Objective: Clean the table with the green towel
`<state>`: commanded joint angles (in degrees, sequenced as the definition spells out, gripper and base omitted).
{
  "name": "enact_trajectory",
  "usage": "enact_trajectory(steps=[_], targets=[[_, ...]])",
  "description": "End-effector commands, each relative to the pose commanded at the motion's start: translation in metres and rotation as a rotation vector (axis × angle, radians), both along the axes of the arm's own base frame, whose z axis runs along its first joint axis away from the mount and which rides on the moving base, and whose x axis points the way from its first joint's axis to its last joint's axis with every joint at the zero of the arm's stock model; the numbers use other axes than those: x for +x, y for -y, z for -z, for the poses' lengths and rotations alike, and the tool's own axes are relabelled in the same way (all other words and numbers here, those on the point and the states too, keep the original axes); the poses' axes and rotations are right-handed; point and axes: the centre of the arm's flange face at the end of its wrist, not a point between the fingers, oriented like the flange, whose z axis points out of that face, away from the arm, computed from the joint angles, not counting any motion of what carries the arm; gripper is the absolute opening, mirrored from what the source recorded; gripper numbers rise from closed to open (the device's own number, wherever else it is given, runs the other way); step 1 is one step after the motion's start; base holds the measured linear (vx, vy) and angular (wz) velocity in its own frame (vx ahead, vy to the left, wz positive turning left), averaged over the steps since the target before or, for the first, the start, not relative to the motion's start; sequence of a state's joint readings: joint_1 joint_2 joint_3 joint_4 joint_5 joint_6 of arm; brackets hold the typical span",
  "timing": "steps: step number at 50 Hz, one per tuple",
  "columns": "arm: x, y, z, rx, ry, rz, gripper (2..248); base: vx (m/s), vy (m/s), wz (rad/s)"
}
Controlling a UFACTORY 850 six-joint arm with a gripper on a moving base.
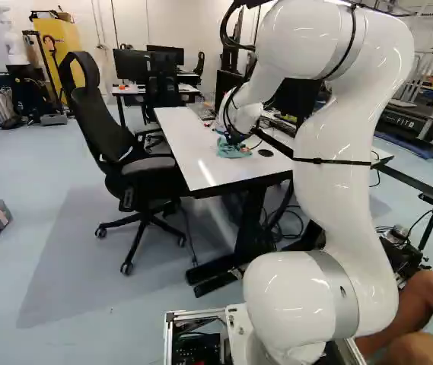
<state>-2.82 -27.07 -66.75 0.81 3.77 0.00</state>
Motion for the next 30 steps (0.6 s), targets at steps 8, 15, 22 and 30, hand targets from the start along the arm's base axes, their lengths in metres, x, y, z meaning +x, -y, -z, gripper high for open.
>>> enact_trajectory(steps=[8, 15, 22, 30], targets=[[0.0000, 0.0000, 0.0000, 0.000, 0.000, 0.000, 28, 0.000, 0.000, 0.000], [0.0000, 0.0000, 0.0000, 0.000, 0.000, 0.000, 28, 0.000, 0.000, 0.000], [-0.0001, 0.0000, 0.0001, 0.000, -0.001, 0.000, 28, 0.000, 0.000, 0.000], [-0.0003, 0.0000, 0.0003, 0.000, -0.005, 0.000, 28, 0.000, 0.000, 0.000]])
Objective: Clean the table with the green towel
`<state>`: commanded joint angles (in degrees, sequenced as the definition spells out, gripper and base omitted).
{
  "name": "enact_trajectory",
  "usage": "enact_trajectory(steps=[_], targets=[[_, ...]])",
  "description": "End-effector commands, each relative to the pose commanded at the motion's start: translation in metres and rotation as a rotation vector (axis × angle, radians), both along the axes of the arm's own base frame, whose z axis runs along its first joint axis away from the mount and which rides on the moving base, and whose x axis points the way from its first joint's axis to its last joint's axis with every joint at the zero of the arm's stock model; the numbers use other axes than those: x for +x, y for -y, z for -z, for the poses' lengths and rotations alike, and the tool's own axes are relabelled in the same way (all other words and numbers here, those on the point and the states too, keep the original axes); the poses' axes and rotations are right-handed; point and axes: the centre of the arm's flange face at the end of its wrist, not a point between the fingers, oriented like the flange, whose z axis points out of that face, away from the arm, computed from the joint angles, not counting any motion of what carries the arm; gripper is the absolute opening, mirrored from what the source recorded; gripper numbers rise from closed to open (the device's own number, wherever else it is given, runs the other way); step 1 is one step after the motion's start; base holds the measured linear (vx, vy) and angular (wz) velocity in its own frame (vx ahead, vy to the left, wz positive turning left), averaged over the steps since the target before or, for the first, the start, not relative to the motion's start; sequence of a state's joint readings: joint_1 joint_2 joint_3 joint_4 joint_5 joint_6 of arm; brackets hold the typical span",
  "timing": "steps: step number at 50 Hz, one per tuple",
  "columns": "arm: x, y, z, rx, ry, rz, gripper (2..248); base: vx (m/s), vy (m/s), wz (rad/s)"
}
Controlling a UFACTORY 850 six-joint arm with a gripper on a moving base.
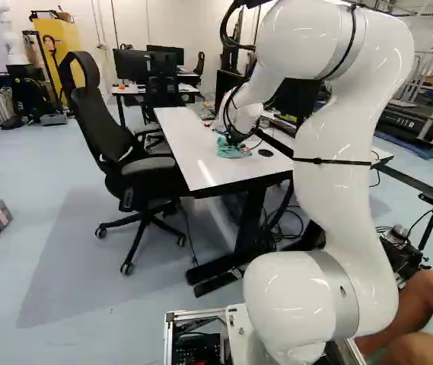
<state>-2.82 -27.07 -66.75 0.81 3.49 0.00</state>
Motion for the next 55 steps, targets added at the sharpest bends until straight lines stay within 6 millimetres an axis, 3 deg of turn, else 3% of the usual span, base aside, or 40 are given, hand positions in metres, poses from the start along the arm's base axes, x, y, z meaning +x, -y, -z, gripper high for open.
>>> enact_trajectory(steps=[34, 55], targets=[[0.005, -0.001, 0.001, 0.000, -0.002, -0.001, 28, 0.000, 0.000, 0.000], [0.016, -0.017, 0.002, 0.000, 0.006, -0.027, 28, 0.000, 0.000, 0.000]])
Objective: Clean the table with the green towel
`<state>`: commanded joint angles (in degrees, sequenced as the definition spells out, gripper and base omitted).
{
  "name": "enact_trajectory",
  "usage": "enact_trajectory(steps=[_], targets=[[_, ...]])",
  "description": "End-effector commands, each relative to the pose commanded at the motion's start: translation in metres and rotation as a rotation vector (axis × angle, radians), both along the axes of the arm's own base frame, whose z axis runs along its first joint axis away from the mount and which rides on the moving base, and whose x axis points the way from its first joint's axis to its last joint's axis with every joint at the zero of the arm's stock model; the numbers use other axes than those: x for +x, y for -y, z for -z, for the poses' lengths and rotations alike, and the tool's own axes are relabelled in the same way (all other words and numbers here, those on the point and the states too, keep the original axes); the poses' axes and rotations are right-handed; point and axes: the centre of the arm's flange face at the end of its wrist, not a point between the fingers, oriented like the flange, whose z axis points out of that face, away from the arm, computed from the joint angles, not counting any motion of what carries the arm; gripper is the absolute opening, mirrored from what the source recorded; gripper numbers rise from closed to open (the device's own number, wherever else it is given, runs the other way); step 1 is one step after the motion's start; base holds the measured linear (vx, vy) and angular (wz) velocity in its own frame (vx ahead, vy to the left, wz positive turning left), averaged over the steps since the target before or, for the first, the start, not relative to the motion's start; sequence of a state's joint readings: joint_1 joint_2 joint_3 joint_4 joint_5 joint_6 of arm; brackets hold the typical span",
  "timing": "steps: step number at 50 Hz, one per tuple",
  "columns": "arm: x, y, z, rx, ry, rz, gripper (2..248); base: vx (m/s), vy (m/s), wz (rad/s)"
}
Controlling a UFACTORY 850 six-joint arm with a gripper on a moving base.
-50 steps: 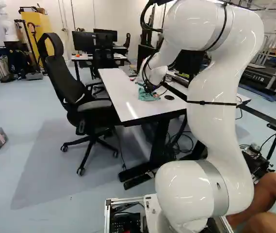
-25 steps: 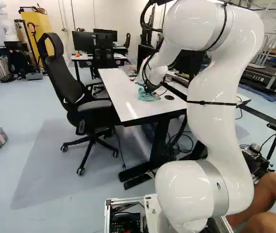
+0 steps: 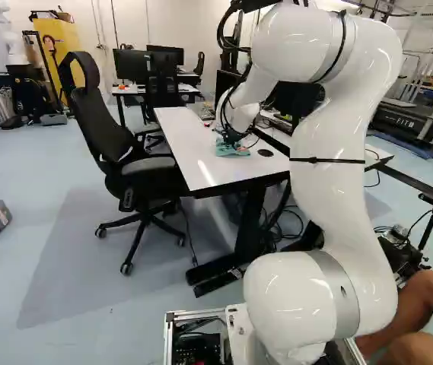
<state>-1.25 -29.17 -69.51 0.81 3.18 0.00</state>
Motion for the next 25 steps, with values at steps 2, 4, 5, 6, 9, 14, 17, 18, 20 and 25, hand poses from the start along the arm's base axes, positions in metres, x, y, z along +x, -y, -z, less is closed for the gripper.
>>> enact_trajectory(steps=[2, 4, 5, 6, 9, 14, 17, 18, 20, 25], targets=[[0.000, -0.003, 0.000, 0.000, 0.000, -0.004, 28, 0.000, 0.000, 0.000], [0.001, -0.006, 0.000, 0.000, 0.001, -0.009, 28, 0.000, 0.000, 0.000], [0.001, -0.007, 0.000, 0.000, 0.001, -0.011, 28, 0.000, 0.000, 0.000], [0.001, -0.009, 0.000, 0.000, 0.001, -0.014, 28, 0.000, 0.000, 0.000], [0.002, -0.014, 0.000, 0.000, 0.002, -0.021, 28, 0.000, 0.000, 0.000], [0.005, -0.022, 0.000, 0.000, 0.004, -0.034, 28, 0.000, 0.000, 0.000], [0.006, -0.027, 0.001, 0.000, 0.005, -0.042, 28, 0.000, 0.000, 0.000], [0.007, -0.029, 0.001, 0.000, 0.005, -0.045, 28, 0.000, 0.000, 0.000], [0.008, -0.032, 0.001, 0.000, 0.006, -0.050, 28, 0.000, 0.000, 0.000], [0.008, -0.041, 0.001, 0.000, 0.007, -0.063, 28, 0.000, 0.000, 0.000]])
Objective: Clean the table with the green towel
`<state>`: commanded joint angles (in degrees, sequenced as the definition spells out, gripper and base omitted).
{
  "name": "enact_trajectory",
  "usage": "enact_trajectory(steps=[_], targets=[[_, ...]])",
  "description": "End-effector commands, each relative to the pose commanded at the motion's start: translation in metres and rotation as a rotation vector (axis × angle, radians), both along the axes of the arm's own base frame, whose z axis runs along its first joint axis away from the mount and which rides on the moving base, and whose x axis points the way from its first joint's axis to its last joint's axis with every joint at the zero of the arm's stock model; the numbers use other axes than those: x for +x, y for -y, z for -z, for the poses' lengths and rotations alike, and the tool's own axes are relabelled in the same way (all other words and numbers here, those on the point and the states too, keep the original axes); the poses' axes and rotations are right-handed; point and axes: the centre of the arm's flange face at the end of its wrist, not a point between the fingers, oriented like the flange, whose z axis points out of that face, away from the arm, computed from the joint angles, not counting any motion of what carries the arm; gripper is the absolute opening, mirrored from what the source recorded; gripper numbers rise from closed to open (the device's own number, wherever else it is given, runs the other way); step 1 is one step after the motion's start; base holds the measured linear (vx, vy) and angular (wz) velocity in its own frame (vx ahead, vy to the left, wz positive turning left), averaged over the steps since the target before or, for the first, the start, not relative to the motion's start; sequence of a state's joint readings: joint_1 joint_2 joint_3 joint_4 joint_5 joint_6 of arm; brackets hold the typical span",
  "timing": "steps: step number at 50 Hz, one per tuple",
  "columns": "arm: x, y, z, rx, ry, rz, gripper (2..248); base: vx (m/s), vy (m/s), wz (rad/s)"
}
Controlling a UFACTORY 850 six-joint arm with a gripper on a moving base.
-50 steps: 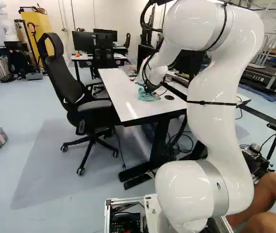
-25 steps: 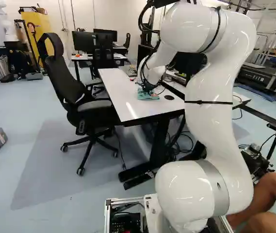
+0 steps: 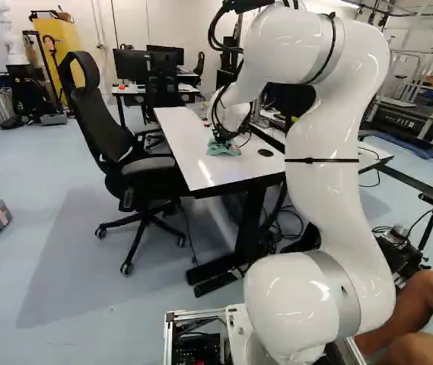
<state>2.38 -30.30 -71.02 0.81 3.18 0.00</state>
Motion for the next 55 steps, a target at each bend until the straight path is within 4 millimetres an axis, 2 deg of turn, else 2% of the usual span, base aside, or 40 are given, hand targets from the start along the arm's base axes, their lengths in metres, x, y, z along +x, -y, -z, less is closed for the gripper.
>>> enact_trajectory(steps=[10, 27, 37, 55], targets=[[-0.003, -0.014, 0.000, 0.000, -0.002, -0.021, 28, 0.000, 0.000, 0.000], [-0.032, -0.019, -0.003, -0.001, -0.022, -0.033, 28, 0.000, 0.000, 0.000], [-0.040, -0.008, -0.004, -0.001, -0.028, -0.015, 28, 0.000, 0.000, 0.000], [-0.036, 0.023, -0.003, -0.001, -0.026, 0.035, 28, 0.000, 0.000, 0.000]])
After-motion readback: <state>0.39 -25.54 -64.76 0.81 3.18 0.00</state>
